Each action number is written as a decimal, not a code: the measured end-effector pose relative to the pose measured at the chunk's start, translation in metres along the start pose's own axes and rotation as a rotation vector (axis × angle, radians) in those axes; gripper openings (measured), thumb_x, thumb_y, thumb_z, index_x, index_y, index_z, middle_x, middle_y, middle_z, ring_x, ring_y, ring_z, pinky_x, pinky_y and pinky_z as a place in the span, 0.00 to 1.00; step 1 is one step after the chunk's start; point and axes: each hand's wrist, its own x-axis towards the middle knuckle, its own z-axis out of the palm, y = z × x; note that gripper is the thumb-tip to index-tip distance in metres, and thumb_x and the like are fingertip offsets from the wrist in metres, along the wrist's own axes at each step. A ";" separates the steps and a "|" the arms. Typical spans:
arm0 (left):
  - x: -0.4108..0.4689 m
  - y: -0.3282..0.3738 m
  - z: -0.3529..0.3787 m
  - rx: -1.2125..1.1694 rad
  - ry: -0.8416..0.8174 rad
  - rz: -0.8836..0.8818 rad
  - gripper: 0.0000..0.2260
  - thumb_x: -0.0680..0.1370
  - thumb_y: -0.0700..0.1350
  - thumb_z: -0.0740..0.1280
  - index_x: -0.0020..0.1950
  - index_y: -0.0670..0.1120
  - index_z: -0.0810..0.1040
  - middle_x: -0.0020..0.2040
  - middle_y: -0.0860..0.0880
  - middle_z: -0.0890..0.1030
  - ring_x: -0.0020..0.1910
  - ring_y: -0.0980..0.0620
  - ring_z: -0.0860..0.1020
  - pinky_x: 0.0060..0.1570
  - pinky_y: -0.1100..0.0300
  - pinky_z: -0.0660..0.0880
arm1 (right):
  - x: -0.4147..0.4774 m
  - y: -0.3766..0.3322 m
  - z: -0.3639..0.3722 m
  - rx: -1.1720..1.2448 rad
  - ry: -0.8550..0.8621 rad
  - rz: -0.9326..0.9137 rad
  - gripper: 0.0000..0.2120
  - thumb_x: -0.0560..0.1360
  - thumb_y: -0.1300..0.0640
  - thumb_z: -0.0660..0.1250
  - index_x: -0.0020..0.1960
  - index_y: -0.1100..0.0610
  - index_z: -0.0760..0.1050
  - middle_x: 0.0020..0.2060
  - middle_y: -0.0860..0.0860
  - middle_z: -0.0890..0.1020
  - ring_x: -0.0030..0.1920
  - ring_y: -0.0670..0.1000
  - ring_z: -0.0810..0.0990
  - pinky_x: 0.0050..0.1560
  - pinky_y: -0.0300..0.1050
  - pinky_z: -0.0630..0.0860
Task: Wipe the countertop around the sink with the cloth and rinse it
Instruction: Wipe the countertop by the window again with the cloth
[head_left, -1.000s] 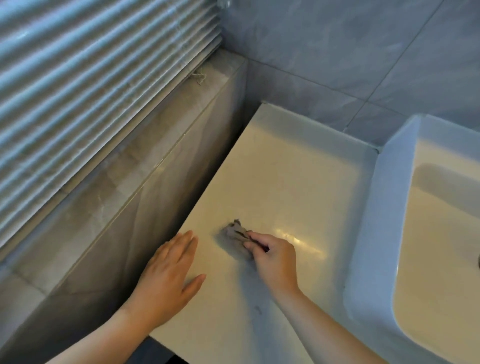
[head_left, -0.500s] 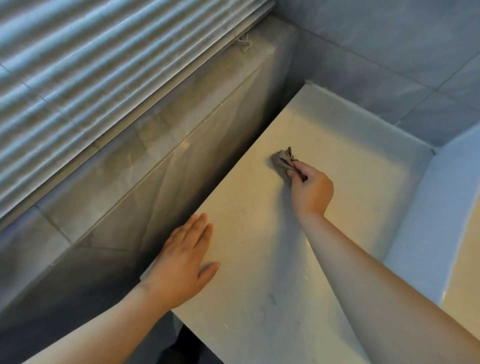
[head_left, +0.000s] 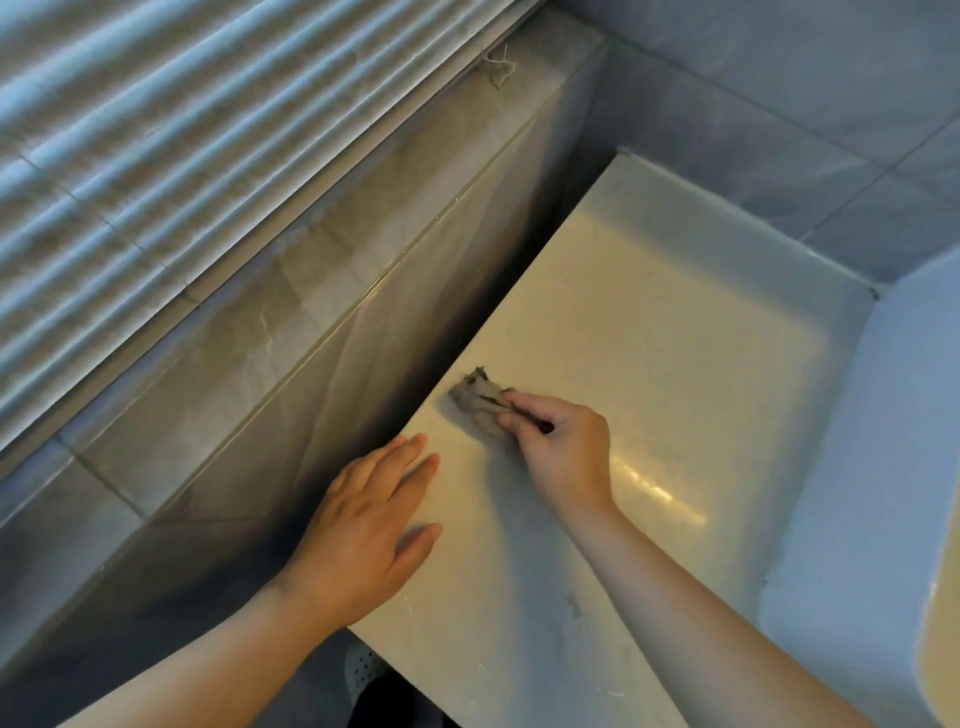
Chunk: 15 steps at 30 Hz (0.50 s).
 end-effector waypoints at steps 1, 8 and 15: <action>0.000 0.000 0.000 -0.009 -0.005 -0.004 0.29 0.80 0.62 0.46 0.73 0.47 0.65 0.75 0.49 0.62 0.73 0.51 0.57 0.69 0.58 0.51 | 0.006 -0.004 -0.007 0.043 0.035 0.023 0.11 0.70 0.62 0.73 0.52 0.53 0.83 0.48 0.44 0.84 0.48 0.39 0.81 0.57 0.36 0.75; 0.002 0.000 -0.001 -0.047 0.018 -0.022 0.28 0.80 0.62 0.44 0.72 0.48 0.66 0.74 0.49 0.64 0.71 0.51 0.60 0.68 0.59 0.52 | 0.112 -0.025 -0.051 -0.130 0.369 -0.067 0.10 0.71 0.58 0.70 0.52 0.55 0.84 0.44 0.49 0.85 0.45 0.45 0.80 0.42 0.34 0.68; 0.001 -0.004 0.004 -0.170 0.056 -0.025 0.27 0.78 0.61 0.50 0.75 0.52 0.62 0.77 0.55 0.56 0.74 0.55 0.53 0.70 0.58 0.51 | 0.142 -0.016 -0.004 -0.231 0.281 -0.052 0.13 0.75 0.58 0.66 0.58 0.52 0.81 0.51 0.51 0.84 0.53 0.53 0.80 0.50 0.39 0.70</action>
